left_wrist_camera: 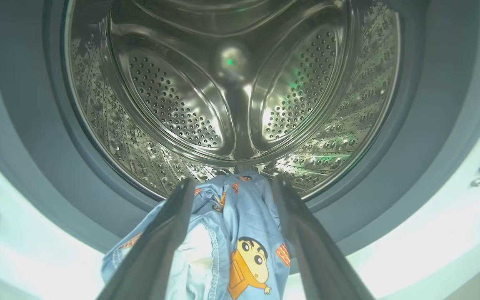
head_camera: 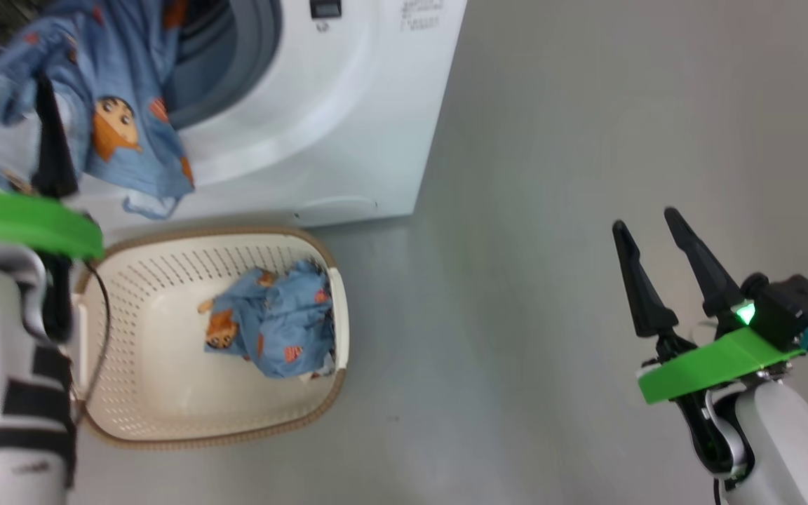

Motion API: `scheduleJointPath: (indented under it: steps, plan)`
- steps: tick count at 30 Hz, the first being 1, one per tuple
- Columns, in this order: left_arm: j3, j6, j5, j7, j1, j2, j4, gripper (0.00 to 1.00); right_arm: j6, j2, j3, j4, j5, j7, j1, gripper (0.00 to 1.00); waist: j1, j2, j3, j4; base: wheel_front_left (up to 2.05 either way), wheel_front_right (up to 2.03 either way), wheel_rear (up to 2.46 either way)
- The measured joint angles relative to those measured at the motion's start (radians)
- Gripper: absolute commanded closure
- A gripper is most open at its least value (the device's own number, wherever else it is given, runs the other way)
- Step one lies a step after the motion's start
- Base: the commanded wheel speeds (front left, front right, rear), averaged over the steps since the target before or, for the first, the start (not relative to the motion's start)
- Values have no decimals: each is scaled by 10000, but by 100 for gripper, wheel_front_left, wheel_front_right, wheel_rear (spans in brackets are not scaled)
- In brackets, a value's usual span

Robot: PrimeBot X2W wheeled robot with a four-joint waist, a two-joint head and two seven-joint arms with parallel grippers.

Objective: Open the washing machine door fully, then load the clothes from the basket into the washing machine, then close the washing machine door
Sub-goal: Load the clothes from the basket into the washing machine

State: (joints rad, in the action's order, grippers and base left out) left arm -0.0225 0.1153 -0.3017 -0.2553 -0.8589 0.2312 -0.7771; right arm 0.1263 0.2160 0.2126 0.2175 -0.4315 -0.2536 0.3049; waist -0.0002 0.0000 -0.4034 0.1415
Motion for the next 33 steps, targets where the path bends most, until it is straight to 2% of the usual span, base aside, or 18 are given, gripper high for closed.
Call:
scheduleJointPath:
  steps: [16,33]
  plan:
    - [-439,104,675,0,3797,-876,2098,0,0,383,-370,128,-2,0,-1383,0,0,0,1896,-512,0,0,0]
    - [-552,105,654,0,6777,-965,3561,0,0,439,-639,132,0,0,-2420,0,1,0,3014,-873,0,0,0]
